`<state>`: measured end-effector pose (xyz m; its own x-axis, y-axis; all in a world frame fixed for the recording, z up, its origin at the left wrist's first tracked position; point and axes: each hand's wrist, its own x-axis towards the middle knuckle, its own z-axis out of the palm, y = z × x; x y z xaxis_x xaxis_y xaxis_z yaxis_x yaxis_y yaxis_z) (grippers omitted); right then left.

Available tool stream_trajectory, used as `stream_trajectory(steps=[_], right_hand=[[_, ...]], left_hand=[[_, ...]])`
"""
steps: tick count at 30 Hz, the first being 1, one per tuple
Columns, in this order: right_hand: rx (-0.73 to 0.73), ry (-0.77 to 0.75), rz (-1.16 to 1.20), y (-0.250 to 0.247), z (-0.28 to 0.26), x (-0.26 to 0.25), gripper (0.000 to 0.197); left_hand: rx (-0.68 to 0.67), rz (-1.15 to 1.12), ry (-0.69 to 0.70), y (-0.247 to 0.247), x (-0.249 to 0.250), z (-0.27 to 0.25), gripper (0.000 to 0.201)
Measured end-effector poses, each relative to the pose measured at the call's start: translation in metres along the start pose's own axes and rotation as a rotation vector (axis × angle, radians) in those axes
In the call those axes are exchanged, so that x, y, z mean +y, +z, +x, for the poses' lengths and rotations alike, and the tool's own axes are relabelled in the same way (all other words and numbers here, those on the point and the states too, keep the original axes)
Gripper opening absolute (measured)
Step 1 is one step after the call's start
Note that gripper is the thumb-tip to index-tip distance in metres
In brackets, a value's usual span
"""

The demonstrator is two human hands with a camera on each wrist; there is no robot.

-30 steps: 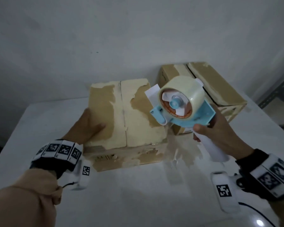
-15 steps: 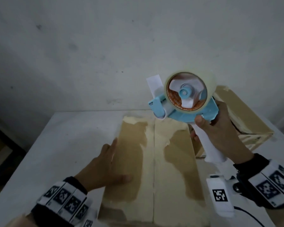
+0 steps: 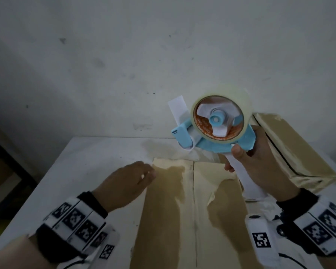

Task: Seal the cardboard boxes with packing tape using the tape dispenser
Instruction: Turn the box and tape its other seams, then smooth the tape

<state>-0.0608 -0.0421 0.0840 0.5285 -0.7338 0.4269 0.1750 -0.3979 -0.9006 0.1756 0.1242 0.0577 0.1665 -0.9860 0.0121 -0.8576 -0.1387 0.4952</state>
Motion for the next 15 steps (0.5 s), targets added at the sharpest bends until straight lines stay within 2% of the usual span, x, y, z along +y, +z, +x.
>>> stream_trajectory(steps=[2,4,5,9,13,15], right_hand=[[-0.001,-0.021,0.011,0.003,0.001,-0.003,0.089],[-0.023,-0.062,0.001,0.007,0.001,-0.006,0.074],[-0.034,-0.078,0.0,0.008,0.0,-0.007,0.07],[-0.045,-0.118,0.018,0.012,0.001,-0.005,0.065],[-0.044,-0.12,0.057,0.013,0.003,0.005,0.065],[-0.043,-0.118,0.049,0.013,0.005,0.009,0.068]], left_hand=[[0.088,-0.171,-0.019,-0.007,0.012,0.019,0.085],[0.104,-0.349,-0.097,-0.008,0.023,0.035,0.05],[0.096,-0.444,-0.131,-0.007,0.027,0.042,0.042],[0.043,-0.707,-0.206,-0.007,0.039,0.06,0.036],[-0.01,-0.806,-0.207,-0.008,0.04,0.066,0.017],[-0.01,-0.864,-0.217,-0.011,0.036,0.068,0.014]])
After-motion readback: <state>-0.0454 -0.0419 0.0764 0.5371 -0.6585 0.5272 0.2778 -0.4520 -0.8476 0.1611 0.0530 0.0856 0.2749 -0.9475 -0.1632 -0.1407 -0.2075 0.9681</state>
